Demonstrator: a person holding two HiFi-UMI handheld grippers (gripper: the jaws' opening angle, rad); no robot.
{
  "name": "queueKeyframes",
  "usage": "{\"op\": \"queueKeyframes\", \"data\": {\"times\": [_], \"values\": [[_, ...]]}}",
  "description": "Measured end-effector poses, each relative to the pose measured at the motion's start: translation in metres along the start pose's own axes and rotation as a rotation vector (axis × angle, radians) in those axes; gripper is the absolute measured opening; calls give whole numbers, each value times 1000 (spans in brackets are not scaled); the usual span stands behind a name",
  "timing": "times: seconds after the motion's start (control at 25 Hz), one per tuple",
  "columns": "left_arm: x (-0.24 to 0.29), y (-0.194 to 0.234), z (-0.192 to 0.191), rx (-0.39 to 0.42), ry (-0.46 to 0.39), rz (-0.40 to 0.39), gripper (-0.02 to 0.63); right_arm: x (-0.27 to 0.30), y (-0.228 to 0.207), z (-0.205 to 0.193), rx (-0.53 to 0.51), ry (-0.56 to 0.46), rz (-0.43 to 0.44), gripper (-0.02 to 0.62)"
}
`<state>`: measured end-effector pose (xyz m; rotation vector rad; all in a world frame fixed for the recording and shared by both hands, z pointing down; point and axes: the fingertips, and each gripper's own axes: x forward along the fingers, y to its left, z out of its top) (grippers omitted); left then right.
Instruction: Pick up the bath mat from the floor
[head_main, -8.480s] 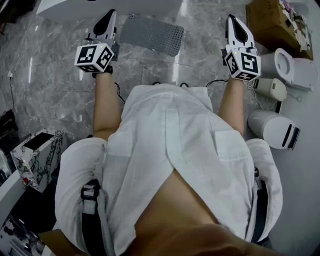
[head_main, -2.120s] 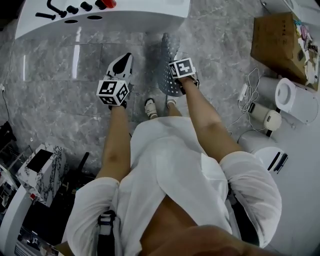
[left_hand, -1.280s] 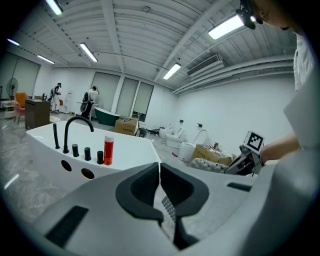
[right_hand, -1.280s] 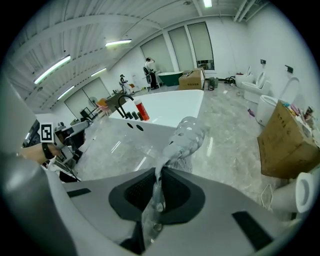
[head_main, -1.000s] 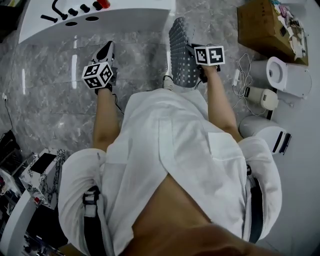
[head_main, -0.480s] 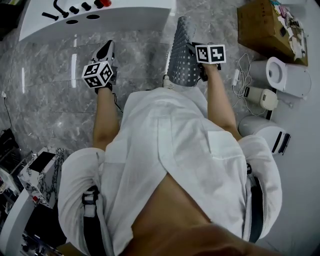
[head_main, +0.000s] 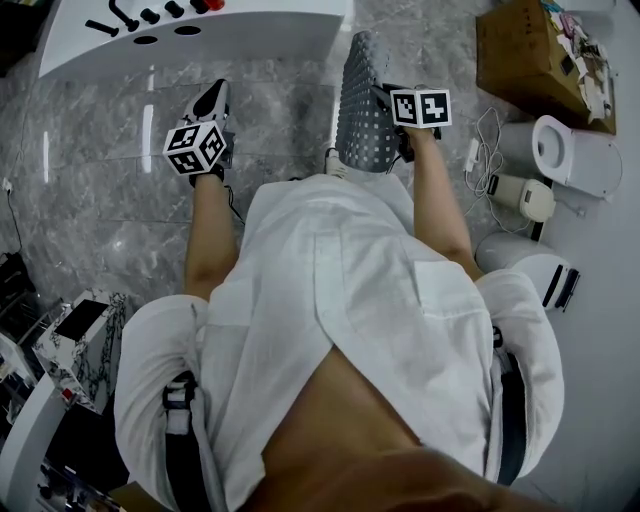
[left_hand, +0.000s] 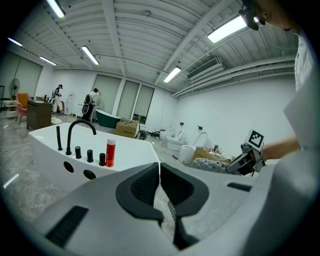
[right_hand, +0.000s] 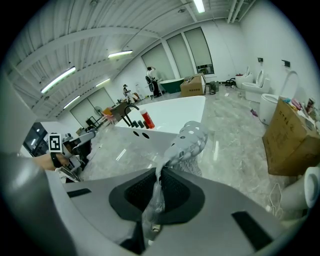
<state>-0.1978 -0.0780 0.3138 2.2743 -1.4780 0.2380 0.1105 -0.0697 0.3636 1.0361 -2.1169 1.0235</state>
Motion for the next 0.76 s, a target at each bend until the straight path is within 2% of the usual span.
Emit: {"op": "queueKeyframes", "data": {"times": [0.76], "values": [[-1,1,-5,-3,8,5,17,4,0,-2,-14,15,17,49]]}}
